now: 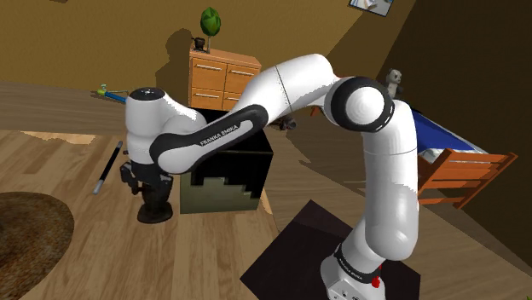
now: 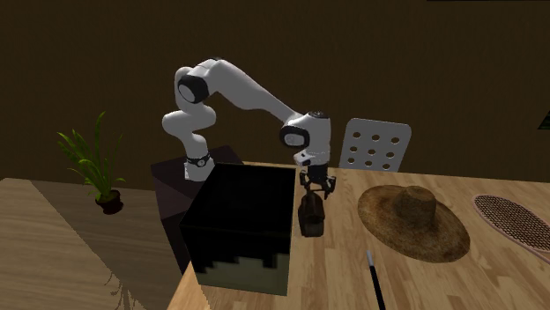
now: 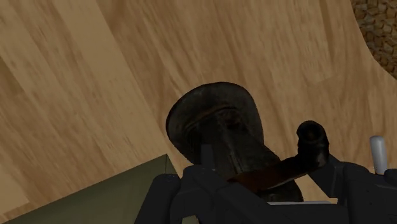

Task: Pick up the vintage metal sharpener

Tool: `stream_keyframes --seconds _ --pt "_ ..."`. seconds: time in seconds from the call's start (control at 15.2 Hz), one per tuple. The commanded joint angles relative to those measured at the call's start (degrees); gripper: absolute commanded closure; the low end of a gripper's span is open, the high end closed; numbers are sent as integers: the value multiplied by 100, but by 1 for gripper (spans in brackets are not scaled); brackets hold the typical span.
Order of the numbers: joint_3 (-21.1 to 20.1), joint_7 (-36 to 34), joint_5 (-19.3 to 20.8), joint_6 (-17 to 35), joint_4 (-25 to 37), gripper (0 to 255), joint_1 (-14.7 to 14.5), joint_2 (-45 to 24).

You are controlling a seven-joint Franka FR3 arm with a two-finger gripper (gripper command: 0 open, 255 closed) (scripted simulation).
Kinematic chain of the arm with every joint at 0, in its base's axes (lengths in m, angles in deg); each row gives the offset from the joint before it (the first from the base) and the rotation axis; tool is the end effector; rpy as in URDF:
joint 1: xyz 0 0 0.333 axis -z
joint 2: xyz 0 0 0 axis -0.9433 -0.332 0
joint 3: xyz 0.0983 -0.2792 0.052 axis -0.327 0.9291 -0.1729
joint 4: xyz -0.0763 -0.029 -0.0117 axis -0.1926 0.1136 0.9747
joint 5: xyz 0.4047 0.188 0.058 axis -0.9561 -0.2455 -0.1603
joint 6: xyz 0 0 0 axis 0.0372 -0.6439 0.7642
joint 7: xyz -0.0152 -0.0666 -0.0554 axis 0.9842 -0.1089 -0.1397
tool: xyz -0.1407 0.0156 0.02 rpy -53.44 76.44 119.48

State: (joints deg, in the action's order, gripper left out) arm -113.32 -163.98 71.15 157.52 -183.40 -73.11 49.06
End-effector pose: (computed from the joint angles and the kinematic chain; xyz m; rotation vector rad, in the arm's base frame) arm 0.6109 0.3674 0.2279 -2.6746 1.5006 -0.1133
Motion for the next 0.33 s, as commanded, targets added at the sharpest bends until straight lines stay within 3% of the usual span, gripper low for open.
stream_keyframes --seconds 0.0,0.26 --pt "-44 42 -62 -119 52 255 22 82" --pt "-86 85 -127 -238 97 255 48 167"
